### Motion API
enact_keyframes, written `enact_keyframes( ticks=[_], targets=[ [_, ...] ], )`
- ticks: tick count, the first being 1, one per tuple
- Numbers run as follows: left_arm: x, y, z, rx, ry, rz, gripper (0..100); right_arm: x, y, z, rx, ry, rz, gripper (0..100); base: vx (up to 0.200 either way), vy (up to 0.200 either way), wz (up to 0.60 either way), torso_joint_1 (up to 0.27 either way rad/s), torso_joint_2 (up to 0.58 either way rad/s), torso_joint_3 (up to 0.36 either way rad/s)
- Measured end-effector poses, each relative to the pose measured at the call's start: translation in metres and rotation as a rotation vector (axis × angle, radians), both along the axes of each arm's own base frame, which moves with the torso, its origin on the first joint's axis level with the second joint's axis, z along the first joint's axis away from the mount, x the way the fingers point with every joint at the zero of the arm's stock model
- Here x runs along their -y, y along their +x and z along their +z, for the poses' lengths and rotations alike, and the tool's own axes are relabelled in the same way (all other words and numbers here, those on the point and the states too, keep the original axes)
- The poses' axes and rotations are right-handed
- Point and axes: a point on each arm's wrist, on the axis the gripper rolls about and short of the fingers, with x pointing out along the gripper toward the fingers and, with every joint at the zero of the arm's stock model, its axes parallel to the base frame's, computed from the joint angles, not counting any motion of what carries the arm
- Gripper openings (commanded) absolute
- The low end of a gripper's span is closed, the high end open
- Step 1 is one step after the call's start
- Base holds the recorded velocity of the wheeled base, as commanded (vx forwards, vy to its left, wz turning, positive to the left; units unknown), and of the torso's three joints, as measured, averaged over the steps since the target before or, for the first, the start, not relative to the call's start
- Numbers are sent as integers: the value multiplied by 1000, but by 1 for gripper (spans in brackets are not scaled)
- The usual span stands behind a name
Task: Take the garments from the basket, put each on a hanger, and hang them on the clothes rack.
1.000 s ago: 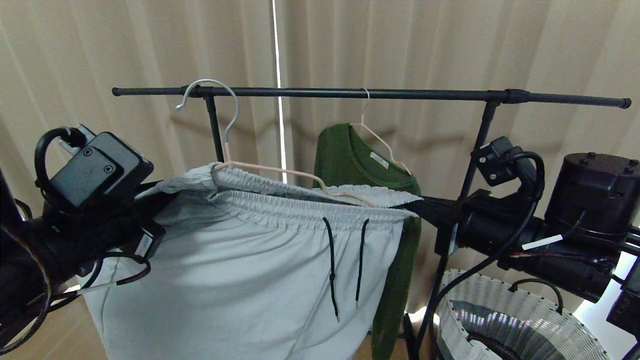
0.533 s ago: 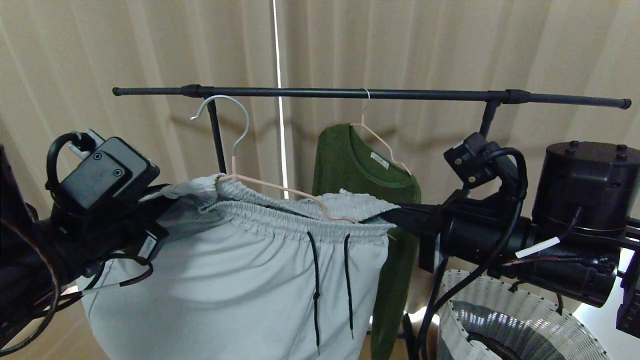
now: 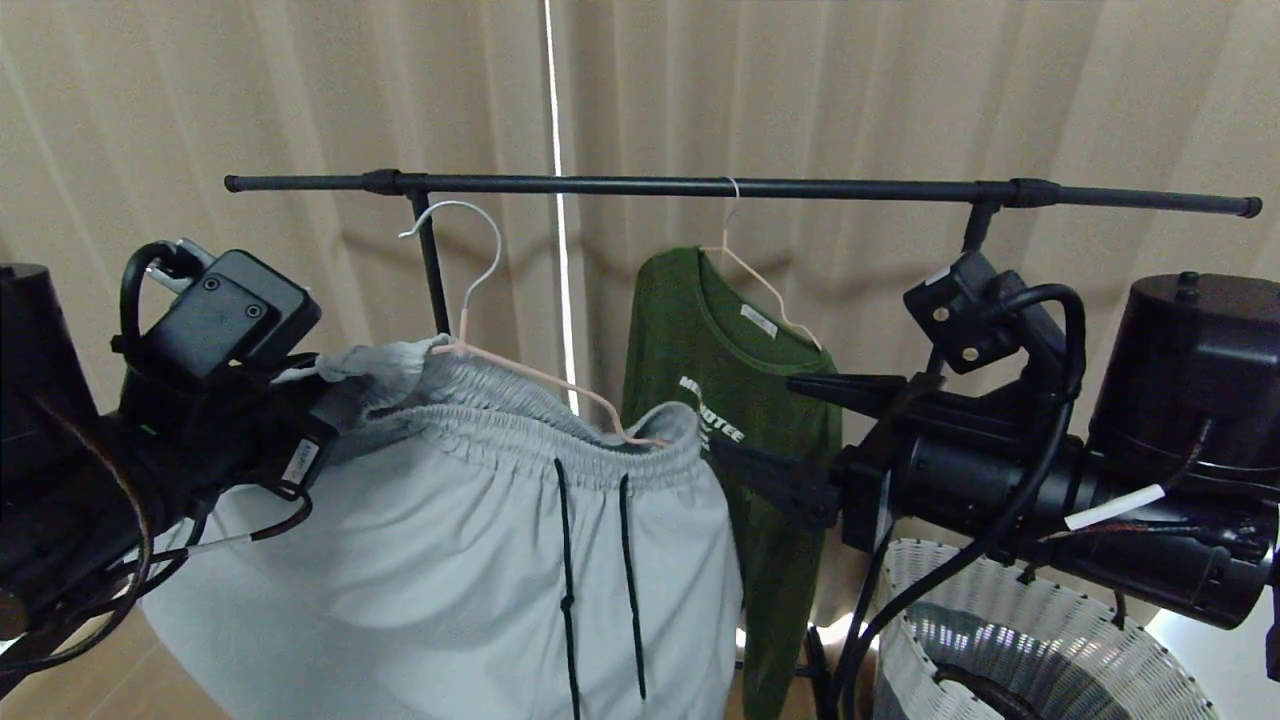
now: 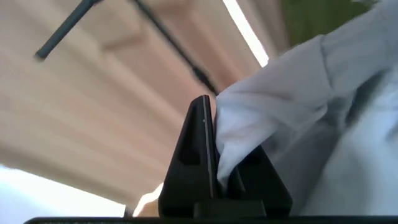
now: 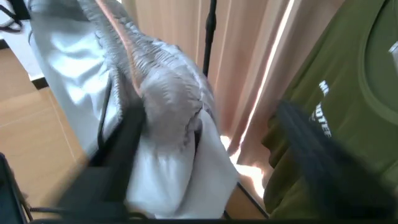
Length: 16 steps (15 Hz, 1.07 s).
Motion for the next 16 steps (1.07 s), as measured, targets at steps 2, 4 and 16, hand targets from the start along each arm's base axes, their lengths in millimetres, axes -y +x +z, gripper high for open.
enact_keyframes(
  ticks=[2, 4, 16],
  targets=[
    [1, 1, -1, -5, -51, 10, 0, 4, -5, -3, -5, -7, 0, 100, 0, 0, 0, 0, 0, 0],
    [2, 1, -1, -8, -102, 11, 0, 8, -10, -5, 10, -21, 3, 100, 0, 0, 0, 0, 0, 0],
    [4, -2, 3, 2, -134, -3, 0, 20, -21, 2, 130, -37, 12, 100, 0, 0, 0, 0, 0, 0]
  ],
)
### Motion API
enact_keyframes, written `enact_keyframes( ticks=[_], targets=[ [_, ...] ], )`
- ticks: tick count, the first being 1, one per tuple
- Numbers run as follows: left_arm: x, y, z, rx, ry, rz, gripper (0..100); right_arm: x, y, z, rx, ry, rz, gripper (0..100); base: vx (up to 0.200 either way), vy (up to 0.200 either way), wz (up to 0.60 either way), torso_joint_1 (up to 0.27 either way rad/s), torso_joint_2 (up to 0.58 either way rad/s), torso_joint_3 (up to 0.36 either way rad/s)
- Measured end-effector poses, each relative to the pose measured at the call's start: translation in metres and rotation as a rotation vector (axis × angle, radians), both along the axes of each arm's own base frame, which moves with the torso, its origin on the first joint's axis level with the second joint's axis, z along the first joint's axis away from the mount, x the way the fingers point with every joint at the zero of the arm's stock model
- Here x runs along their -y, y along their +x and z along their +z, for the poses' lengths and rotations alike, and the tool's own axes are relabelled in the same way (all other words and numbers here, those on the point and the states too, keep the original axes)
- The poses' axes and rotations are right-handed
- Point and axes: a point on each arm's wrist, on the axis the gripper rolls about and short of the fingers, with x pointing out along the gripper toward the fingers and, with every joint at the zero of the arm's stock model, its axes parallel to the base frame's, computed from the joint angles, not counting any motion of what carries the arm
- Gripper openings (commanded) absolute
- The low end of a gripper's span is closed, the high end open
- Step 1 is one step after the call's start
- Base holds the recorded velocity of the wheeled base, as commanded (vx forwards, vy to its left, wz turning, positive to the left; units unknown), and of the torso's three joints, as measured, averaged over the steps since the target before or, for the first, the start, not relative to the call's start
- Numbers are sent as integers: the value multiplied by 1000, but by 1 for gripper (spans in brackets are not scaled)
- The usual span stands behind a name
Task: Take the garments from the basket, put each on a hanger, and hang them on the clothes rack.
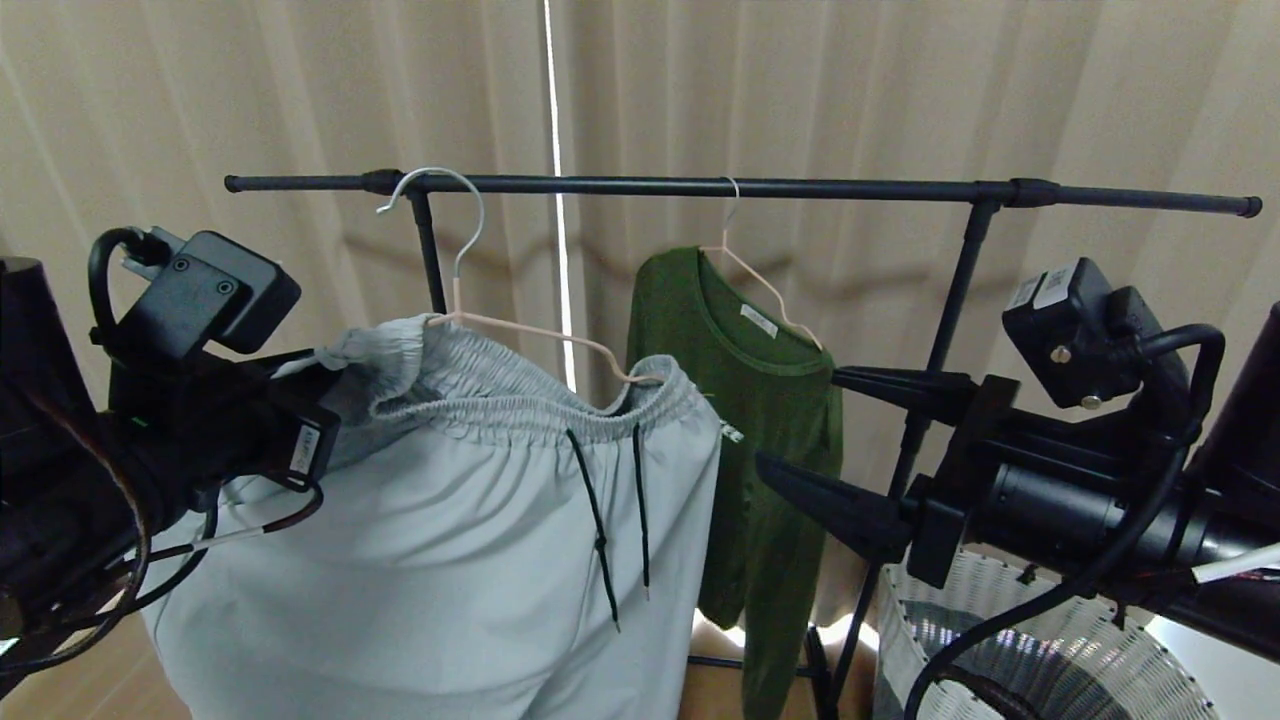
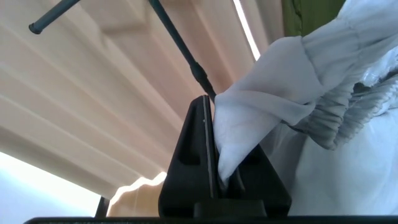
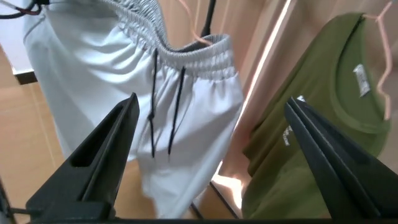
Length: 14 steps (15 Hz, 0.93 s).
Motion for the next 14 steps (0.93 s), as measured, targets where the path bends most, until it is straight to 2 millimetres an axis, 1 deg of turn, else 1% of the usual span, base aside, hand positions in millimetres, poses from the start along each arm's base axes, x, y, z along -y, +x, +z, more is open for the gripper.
enact_keyframes(
  ticks=[3, 6, 9, 11, 14],
  targets=[
    [15, -3, -1, -8, -7, -49, 0, -7, 8, 10, 77, -29, 6, 100, 0, 0, 0, 0, 0, 0],
    [27, -4, -4, -19, -8, -88, 0, -13, 15, 13, 118, -59, 10, 100, 0, 0, 0, 0, 0, 0],
    [37, -6, -5, -26, -22, -128, 0, -24, 29, 6, 150, -128, 18, 100, 0, 0, 0, 0, 0, 0],
    [40, -7, -6, -30, -21, -139, 0, -33, 38, 1, 156, -162, 21, 100, 0, 0, 0, 0, 0, 0],
    [41, -7, -6, -31, -21, -140, 0, -45, 56, -4, 162, -195, -48, 100, 0, 0, 0, 0, 0, 0]
  ],
)
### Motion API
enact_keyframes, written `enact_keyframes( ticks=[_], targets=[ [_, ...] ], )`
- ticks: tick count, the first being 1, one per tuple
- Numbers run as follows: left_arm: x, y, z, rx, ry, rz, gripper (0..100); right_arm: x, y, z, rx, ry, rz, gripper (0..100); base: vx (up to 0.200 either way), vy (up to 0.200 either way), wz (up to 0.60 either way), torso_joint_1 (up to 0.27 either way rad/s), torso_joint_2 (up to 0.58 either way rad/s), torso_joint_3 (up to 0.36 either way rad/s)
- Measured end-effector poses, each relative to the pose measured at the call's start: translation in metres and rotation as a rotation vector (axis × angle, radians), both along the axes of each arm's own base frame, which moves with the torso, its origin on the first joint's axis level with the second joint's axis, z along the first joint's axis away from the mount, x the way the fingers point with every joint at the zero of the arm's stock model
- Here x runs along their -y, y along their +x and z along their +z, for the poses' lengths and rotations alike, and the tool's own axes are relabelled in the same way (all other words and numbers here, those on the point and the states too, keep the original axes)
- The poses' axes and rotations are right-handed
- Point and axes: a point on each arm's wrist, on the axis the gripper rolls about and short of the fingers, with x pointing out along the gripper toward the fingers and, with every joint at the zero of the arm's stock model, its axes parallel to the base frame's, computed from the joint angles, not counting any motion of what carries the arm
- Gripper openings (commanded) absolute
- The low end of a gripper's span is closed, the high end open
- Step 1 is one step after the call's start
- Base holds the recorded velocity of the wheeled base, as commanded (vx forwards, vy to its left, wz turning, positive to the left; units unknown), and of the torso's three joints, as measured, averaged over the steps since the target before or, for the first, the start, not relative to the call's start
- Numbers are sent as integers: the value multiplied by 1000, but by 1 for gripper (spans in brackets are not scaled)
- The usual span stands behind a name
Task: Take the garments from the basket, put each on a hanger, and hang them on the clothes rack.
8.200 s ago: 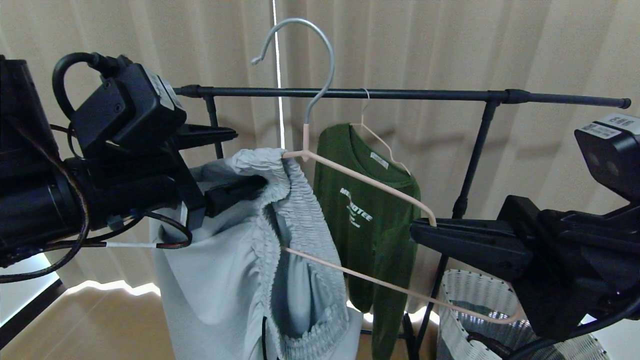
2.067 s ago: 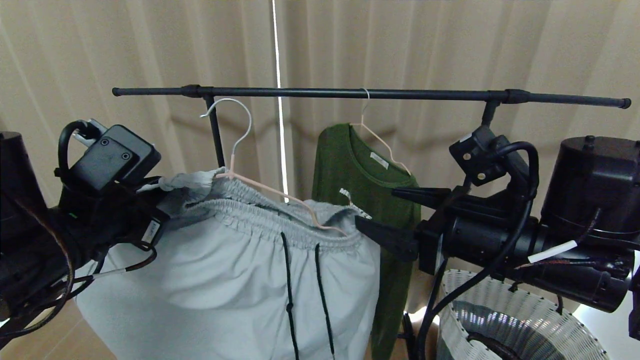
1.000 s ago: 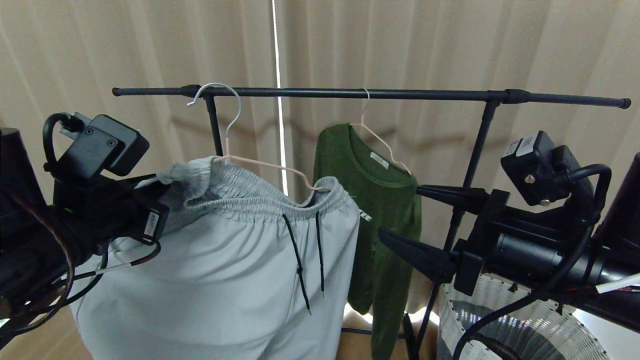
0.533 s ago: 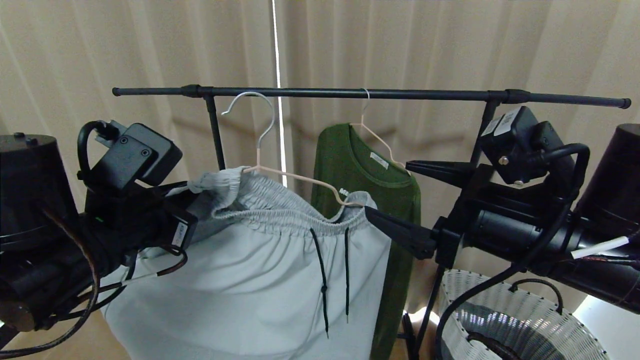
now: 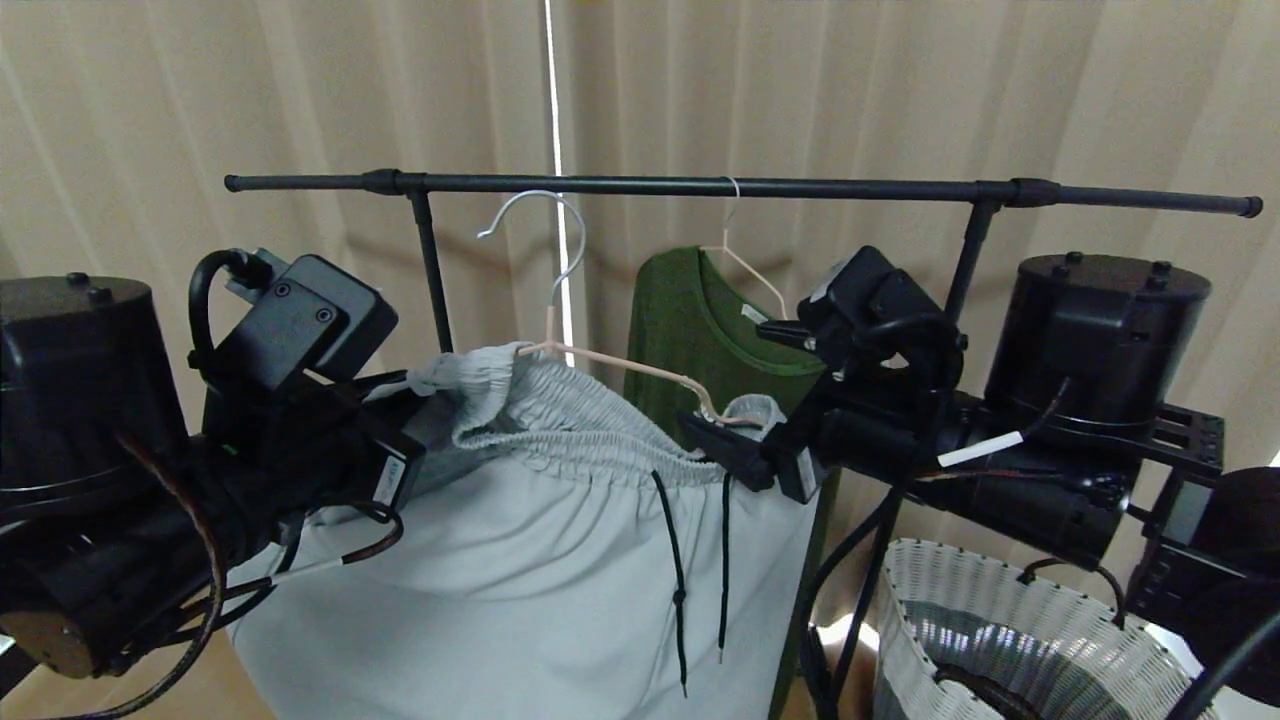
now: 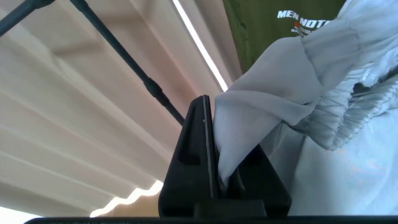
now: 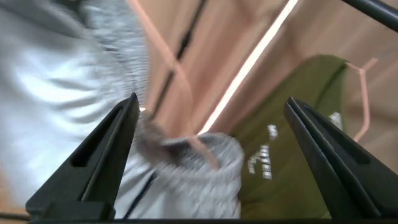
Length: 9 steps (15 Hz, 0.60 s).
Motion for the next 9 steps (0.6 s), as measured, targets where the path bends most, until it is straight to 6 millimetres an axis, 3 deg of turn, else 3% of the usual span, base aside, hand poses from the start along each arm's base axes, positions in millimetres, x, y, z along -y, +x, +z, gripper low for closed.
enact_keyframes(
  ticks=[9],
  targets=[
    [11, -7, 0, 1, -13, 10, 0, -19, 13, -8, 13, -39, -21, 100, 0, 0, 0, 0, 0, 0]
  ],
)
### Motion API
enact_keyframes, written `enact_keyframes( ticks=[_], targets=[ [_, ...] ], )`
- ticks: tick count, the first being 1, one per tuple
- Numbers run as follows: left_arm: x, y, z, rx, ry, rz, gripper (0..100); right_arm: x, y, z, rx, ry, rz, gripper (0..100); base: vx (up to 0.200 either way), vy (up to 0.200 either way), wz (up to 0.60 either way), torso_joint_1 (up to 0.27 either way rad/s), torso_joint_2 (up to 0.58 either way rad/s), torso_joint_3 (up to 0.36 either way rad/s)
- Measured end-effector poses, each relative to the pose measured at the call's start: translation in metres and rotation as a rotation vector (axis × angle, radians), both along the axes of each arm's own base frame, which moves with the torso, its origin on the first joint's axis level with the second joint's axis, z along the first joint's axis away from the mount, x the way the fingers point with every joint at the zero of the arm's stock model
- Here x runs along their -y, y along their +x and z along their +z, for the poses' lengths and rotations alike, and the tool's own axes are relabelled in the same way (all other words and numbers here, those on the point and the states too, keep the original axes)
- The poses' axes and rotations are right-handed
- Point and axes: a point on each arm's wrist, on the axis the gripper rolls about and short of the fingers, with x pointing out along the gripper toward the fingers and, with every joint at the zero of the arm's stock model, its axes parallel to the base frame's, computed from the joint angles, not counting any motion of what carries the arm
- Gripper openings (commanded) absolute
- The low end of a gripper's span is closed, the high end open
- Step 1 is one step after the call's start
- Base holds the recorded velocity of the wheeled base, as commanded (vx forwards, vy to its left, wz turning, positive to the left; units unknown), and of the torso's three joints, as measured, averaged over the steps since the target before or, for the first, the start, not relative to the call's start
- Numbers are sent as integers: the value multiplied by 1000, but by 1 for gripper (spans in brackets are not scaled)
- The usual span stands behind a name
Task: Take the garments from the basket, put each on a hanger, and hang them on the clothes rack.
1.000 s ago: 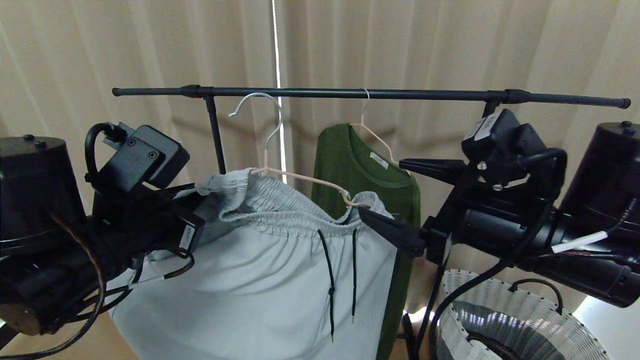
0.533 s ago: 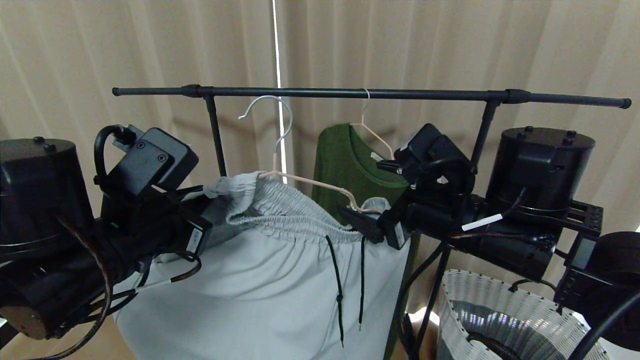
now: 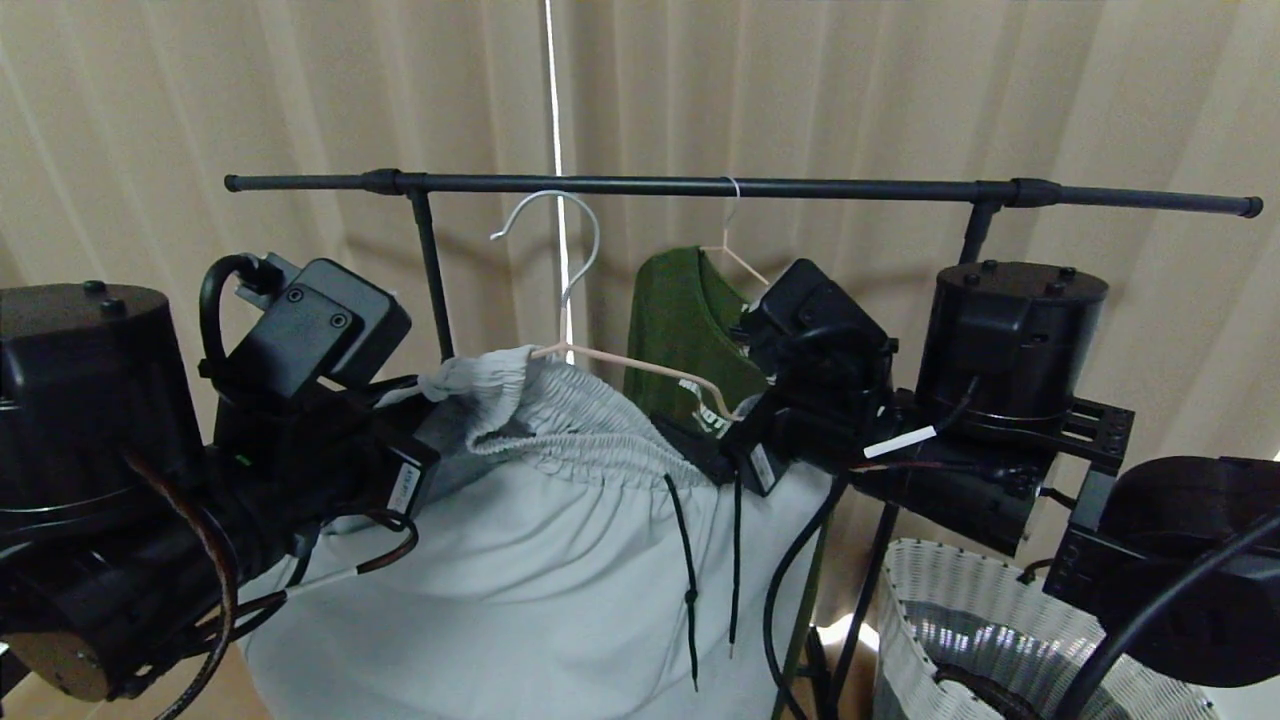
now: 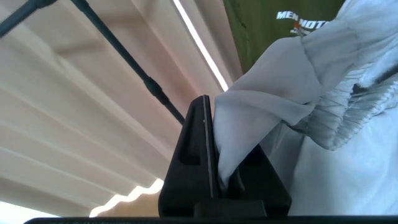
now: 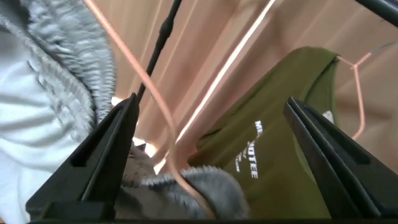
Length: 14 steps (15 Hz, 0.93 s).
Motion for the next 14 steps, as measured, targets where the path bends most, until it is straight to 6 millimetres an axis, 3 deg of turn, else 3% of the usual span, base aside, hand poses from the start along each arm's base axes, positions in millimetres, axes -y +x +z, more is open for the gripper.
enact_keyframes(
  ticks=[1, 11, 12, 14],
  targets=[
    [0, 0, 0, -1, -2, -1, 0, -2, 0, -1, -1, -1, 3, 0, 0, 0, 0, 0, 0, 0],
    [1, -1, -1, -5, -3, -12, 0, -7, -2, -3, -9, 0, 12, 0, 0, 0, 0, 0, 0, 0],
    [1, -1, -2, -6, -5, -18, 100, -6, -3, -3, -10, 1, 12, 0, 0, 0, 0, 0, 0, 0],
    [1, -3, -1, -6, -25, -29, 100, -5, -3, -2, -8, 3, 10, 0, 0, 0, 0, 0, 0, 0]
  ],
)
